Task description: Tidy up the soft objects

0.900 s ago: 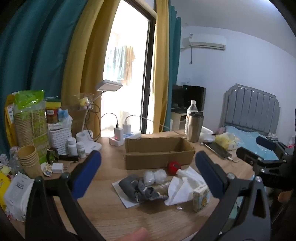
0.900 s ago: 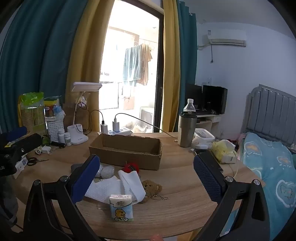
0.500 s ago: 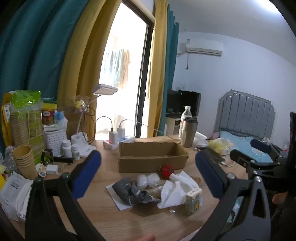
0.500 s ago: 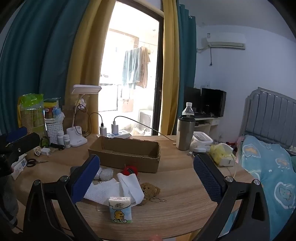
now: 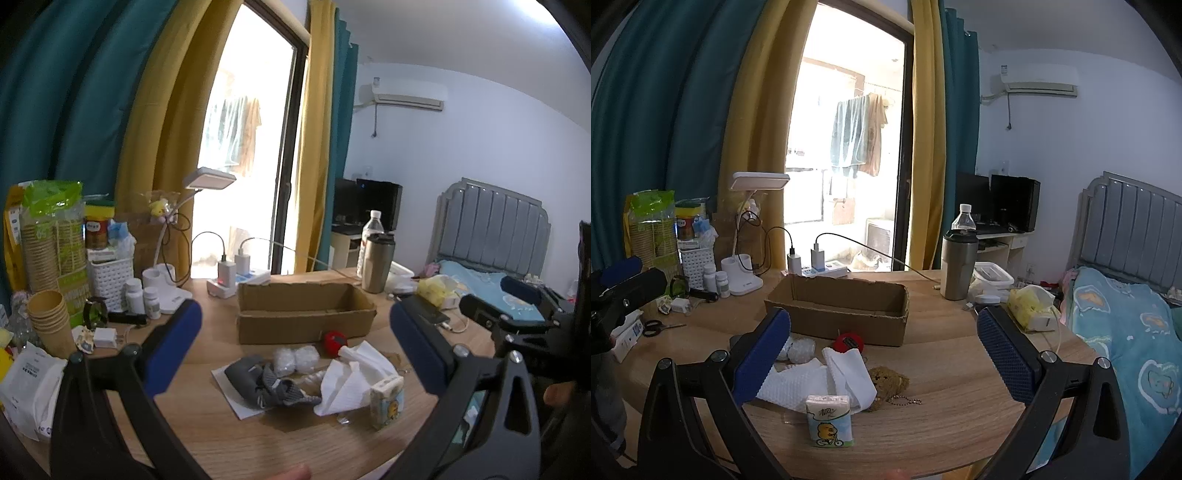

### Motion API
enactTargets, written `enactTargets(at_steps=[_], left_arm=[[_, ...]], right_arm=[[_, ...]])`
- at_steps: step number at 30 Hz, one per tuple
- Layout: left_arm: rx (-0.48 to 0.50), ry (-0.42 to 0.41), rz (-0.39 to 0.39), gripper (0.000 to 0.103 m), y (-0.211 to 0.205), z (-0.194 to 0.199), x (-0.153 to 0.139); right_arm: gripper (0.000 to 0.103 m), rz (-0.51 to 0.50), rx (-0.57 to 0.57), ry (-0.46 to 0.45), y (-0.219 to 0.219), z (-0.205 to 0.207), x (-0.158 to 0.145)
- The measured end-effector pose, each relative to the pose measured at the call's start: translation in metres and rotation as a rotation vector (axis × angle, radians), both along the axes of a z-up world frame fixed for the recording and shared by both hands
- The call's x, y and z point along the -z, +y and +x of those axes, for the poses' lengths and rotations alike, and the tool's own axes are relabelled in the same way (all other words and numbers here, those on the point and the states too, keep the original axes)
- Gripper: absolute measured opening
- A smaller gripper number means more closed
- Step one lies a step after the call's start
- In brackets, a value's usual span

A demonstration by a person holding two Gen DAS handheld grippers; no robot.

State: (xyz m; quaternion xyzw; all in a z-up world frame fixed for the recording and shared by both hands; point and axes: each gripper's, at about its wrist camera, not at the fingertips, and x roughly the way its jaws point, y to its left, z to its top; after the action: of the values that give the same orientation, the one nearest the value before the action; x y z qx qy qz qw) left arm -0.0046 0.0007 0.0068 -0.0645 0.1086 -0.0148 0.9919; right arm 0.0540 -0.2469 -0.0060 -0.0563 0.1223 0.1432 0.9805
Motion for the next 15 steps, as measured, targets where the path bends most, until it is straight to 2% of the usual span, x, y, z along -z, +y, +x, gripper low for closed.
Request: enactTargets(at_steps=[15], left_arm=[[-0.023,-0.025,0.012,0.103,-0.0014,-0.0053,-0.0023]], right_arm=[[0.103,-0.001,0.000,-0.002,-0.0012,0.0001,0.0004]])
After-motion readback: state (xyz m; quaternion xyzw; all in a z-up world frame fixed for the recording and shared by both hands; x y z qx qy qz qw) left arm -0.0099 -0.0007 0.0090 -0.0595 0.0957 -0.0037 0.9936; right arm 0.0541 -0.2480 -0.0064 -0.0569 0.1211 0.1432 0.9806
